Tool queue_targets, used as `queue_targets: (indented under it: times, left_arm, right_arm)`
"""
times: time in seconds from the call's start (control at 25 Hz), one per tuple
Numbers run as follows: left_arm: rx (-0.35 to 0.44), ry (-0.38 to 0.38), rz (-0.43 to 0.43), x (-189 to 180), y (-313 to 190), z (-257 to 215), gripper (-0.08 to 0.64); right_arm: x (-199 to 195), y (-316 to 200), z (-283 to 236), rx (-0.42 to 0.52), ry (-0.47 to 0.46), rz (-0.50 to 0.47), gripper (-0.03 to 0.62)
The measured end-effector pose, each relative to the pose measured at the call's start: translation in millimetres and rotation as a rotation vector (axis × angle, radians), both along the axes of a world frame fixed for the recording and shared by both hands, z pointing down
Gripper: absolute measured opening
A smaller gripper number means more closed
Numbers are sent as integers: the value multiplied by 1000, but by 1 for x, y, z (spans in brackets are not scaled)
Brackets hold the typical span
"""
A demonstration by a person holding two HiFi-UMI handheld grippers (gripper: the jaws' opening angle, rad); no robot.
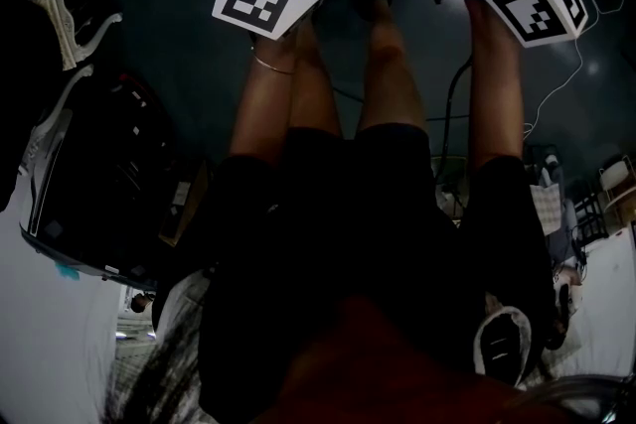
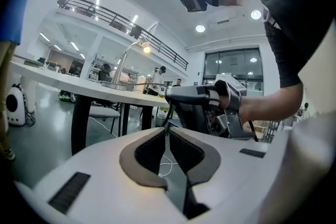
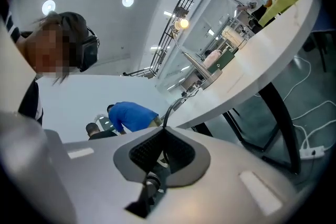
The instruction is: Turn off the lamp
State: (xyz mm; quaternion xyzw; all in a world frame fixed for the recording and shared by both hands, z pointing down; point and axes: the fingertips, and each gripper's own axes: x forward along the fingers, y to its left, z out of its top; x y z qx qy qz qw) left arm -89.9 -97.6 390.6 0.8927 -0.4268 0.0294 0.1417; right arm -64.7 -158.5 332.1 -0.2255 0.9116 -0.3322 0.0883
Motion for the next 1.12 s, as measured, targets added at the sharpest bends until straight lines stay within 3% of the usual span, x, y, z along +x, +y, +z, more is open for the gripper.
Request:
queue_targets:
  times: [0.2,0.68,0.92,1.12]
  left_arm:
    - [27,-8,19,7,-14,-8,55]
    - [83,-95,73,30,-27,-12,55]
    - [125,-135,68,34,-26,-19,29]
    - [130,-133,78,41,-22,-21,23]
  right_arm:
    - [-3,1,-3,-26,-22,-12,8]
    - [-5,9,-4,-79,-67,-54,8]
    - [-2,12,0,-73,-27,-60,8]
    - [0,17,2,43,97,-70,13]
